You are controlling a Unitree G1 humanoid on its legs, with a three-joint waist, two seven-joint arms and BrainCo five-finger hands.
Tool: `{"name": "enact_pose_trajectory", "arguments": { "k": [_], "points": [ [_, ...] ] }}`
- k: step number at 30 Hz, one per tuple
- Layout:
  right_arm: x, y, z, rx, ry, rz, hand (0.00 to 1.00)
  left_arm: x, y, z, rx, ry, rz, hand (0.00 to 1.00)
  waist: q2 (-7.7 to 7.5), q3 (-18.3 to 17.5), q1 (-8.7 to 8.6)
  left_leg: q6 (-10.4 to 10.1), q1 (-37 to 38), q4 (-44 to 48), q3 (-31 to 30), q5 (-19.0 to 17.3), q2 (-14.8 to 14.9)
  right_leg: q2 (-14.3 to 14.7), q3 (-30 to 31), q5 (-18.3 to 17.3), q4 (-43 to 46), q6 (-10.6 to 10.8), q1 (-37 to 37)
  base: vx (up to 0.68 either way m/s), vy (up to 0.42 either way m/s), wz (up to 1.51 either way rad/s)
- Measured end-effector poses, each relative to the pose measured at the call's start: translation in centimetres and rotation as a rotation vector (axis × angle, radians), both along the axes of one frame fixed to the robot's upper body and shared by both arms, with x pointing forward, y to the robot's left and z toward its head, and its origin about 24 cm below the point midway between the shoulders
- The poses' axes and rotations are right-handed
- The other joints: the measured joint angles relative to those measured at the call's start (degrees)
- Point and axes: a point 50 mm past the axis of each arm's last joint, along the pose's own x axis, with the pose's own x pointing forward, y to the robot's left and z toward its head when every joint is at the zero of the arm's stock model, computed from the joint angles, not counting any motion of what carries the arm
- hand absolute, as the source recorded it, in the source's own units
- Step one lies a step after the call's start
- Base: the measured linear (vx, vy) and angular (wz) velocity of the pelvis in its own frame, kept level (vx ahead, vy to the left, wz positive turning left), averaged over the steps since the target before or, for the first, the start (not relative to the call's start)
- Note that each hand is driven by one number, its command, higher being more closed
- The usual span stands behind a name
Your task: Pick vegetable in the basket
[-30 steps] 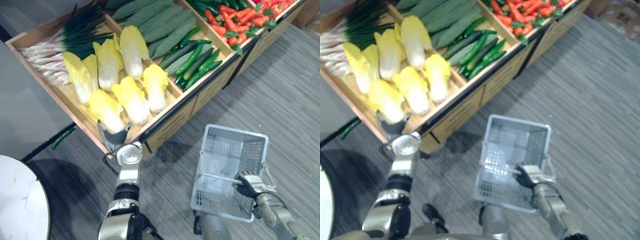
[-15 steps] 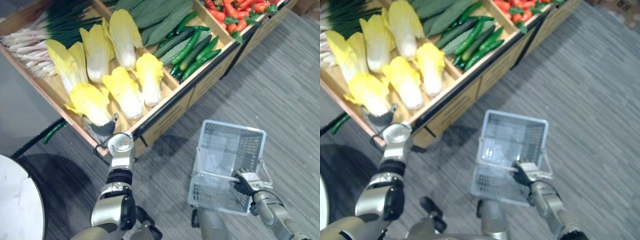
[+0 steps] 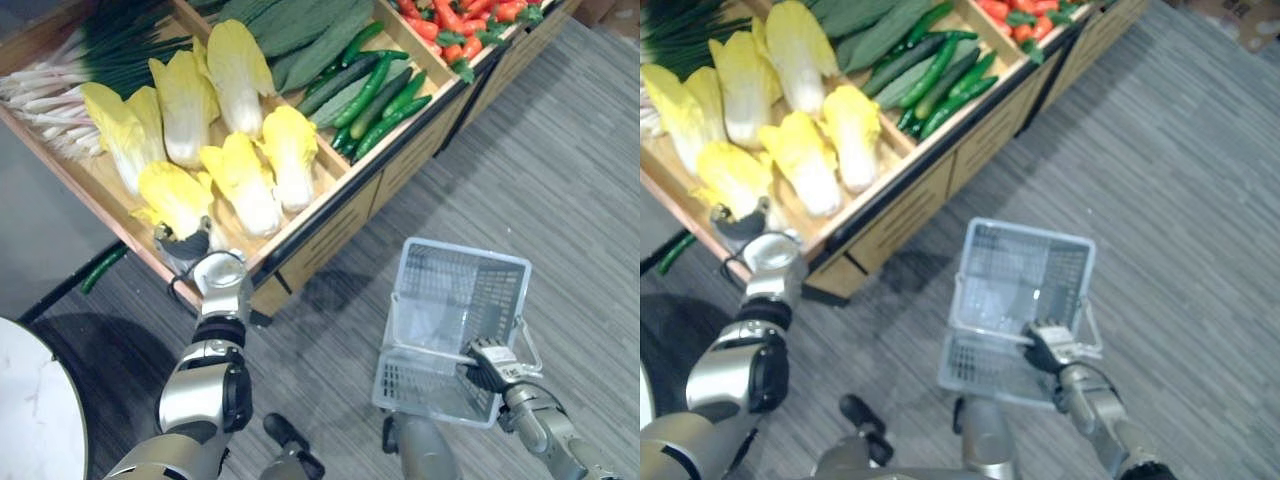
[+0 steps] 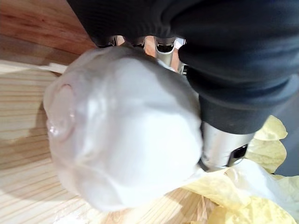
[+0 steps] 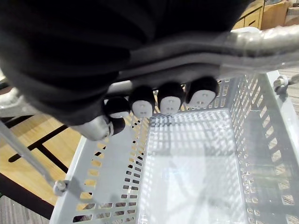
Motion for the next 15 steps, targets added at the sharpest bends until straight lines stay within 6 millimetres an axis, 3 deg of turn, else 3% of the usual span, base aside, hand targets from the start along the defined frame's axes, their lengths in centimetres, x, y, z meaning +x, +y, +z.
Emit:
{"name": "enact_pose_trajectory", "arguments": {
  "k": [15],
  "points": [
    [0.0, 0.0, -0.1, -0.018, 0.022, 0.026, 1.0, -0.6, 0.9, -1.7, -0.079, 0.04, -0.029, 1.0, 0.02, -0.06, -0.27, -0.15, 3.04, 0.0, 0.17, -0.11, 0.3, 0.59, 0.5, 0.06, -0.4, 0.03, 2.9, 0.0, -0.009, -0.02]
  ]
}}
